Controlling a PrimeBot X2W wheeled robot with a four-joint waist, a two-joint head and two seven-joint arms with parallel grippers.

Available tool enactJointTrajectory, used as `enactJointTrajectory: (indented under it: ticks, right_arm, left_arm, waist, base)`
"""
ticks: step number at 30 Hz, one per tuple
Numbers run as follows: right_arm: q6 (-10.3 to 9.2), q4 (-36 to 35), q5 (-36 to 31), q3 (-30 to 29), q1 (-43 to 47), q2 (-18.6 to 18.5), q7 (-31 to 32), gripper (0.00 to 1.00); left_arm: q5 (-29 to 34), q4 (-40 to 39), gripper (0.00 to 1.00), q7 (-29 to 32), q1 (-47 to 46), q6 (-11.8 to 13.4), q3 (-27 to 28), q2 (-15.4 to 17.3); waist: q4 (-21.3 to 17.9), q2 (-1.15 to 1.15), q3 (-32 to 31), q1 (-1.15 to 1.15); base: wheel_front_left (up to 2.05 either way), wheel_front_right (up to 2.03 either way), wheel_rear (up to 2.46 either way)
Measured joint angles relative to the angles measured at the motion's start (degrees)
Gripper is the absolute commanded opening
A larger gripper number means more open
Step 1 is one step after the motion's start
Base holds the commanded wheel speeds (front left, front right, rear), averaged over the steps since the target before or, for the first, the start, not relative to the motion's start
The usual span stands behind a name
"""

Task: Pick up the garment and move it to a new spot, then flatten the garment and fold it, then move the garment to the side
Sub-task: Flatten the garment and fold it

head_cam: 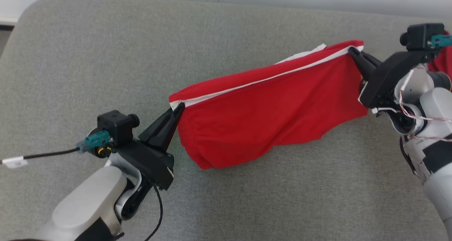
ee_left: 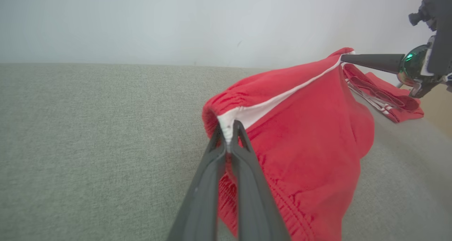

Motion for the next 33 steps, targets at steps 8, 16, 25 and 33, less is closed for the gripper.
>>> enactJointTrajectory:
  ticks: [8, 16, 25, 33]
  right_arm:
    - [-0.01, 8.4, -1.1, 5.8, -6.7, 0.6, -2.8, 0.00]
    - [-0.01, 12.9, 0.7, 10.9, -8.9, 0.7, -7.2, 1.00]
    - [-0.01, 13.4, 4.9, 16.0, -6.4, -0.8, -12.8, 1.00]
    - [-0.01, 14.2, 9.0, 19.2, 0.2, -2.7, -17.5, 1.00]
  left_arm:
    - [-1.9, 3.3, 0.00, 0.0, -3.9, 0.0, -2.6, -1.5]
    - [-1.0, 5.5, 1.00, 0.0, -4.7, 0.0, -2.1, -2.4]
    - [4.3, 5.6, 1.00, 0.0, 0.9, 0.0, 6.2, -3.6]
    - [19.2, -1.9, 1.00, 0.0, 12.8, 2.3, 23.2, -7.4]
  waist:
    - [1.3, 0.00, 3.4, 0.00]
    - [1.8, 0.00, 3.7, -0.01]
    - [1.4, 0.00, 0.6, -0.02]
    - [1.0, -0.01, -3.1, -0.02]
  base:
    - [0.00, 0.00, 0.00]
    - [0.00, 0.00, 0.00]
    - [0.00, 0.00, 0.00]
    - [0.00, 0.00, 0.00]
